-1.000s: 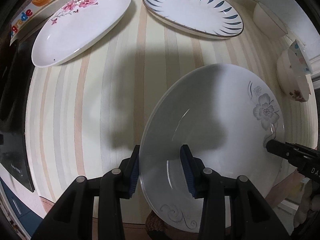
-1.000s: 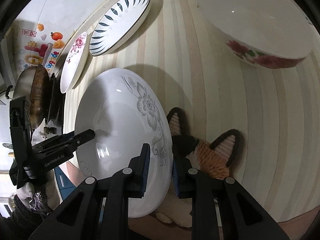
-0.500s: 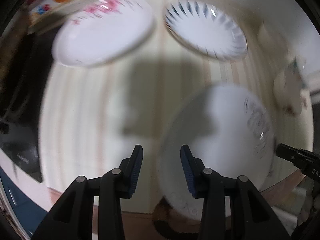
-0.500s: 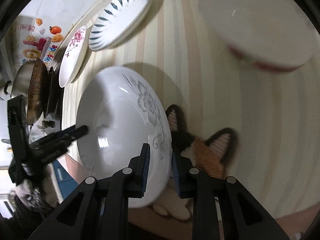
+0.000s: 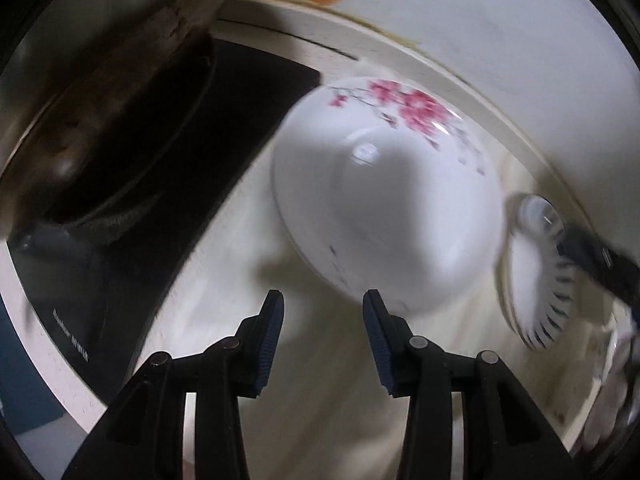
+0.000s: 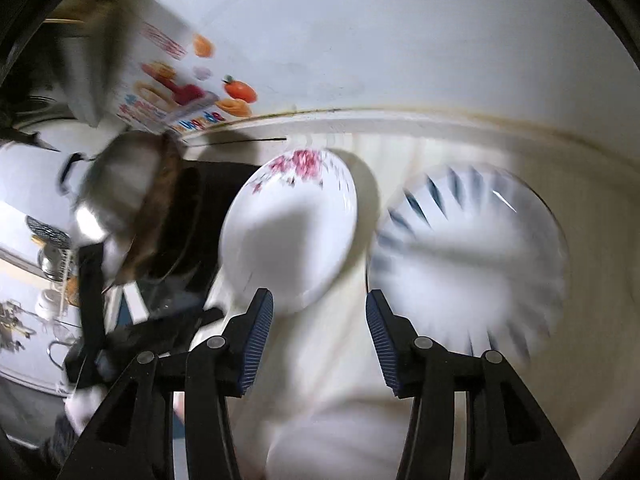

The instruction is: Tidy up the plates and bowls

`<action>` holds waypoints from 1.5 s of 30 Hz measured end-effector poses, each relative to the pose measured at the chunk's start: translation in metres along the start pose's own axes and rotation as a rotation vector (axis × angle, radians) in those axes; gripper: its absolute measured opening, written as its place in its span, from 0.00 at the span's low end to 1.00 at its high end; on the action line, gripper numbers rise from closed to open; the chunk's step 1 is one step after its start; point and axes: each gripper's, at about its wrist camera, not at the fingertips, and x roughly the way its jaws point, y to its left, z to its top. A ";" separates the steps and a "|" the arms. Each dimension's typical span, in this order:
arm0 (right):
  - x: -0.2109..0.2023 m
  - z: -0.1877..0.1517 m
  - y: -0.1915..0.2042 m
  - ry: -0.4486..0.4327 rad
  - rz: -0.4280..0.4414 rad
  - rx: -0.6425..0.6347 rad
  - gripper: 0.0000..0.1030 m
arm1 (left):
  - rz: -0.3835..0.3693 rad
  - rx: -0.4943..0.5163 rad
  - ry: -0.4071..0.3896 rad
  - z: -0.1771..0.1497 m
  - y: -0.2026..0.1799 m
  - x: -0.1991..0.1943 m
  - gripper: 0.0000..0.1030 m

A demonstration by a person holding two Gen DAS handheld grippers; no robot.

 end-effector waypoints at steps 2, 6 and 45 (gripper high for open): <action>0.030 0.030 -0.004 0.026 -0.019 -0.013 0.50 | 0.013 -0.004 0.010 0.009 -0.001 0.011 0.37; 0.080 0.074 -0.012 0.079 -0.062 -0.047 0.49 | 0.026 -0.006 0.027 0.024 0.000 0.027 0.37; -0.058 -0.052 -0.001 -0.067 -0.109 0.027 0.16 | -0.133 0.344 -0.036 -0.059 -0.055 -0.073 0.32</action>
